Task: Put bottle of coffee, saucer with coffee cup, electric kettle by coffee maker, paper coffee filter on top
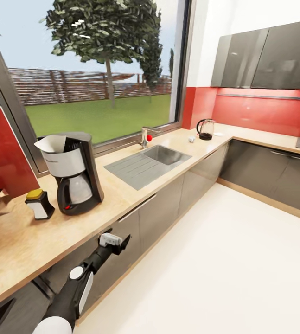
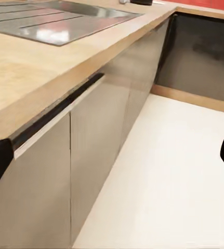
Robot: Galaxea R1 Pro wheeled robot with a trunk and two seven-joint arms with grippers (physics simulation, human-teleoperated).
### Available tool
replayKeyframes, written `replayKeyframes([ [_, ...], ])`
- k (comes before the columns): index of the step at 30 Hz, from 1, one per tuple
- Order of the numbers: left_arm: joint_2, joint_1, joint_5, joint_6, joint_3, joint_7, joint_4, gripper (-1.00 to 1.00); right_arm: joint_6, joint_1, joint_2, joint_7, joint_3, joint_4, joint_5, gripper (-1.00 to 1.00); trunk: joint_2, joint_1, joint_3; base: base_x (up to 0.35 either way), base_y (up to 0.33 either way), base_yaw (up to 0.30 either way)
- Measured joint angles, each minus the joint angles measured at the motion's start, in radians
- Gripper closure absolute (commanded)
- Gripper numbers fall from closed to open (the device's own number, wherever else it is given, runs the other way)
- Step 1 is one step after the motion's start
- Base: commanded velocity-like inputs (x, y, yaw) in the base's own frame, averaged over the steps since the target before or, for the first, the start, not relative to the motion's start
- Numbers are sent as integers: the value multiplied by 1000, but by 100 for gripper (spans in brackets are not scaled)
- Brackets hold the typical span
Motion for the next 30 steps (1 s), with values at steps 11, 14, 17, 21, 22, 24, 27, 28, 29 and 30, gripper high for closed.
replayKeyframes([
  [11,-3,114,-1,-113,-7,-4,138,-100,0,0,1,0,1,0,1,-100,0,0,0,0,0,-207],
  [14,6,150,-4,-162,-5,-3,203,-100,0,0,1,0,2,0,1,-100,0,0,0,0,0,-199],
  [17,22,243,-11,-179,-6,-3,229,-100,0,0,2,1,2,0,1,-100,0,0,0,0,0,-153],
  [21,85,365,-13,-175,-5,-1,238,-100,0,0,2,0,2,2,1,-100,0,0,0,0,0,-30],
  [22,102,385,-13,-173,-5,0,244,-100,0,0,2,0,2,2,1,-100,0,0,0,0,0,-9],
  [24,128,409,-12,-170,-4,4,269,-100,0,0,2,0,2,2,1,-100,0,0,0,0,0,-6],
  [27,165,429,-12,-166,-4,37,338,-100,0,0,2,2,2,2,1,-100,0,0,0,0,0,-2],
  [28,179,432,-12,-164,-4,64,378,-100,0,0,2,3,2,2,1,-100,0,0,0,0,0,0],
  [29,193,434,-12,-161,-5,99,425,-100,0,0,2,4,3,2,1,-100,0,0,0,0,0,0],
  [30,199,435,-12,-160,-5,119,452,-100,0,0,2,5,3,2,1,-100,0,0,0,0,0,0],
])
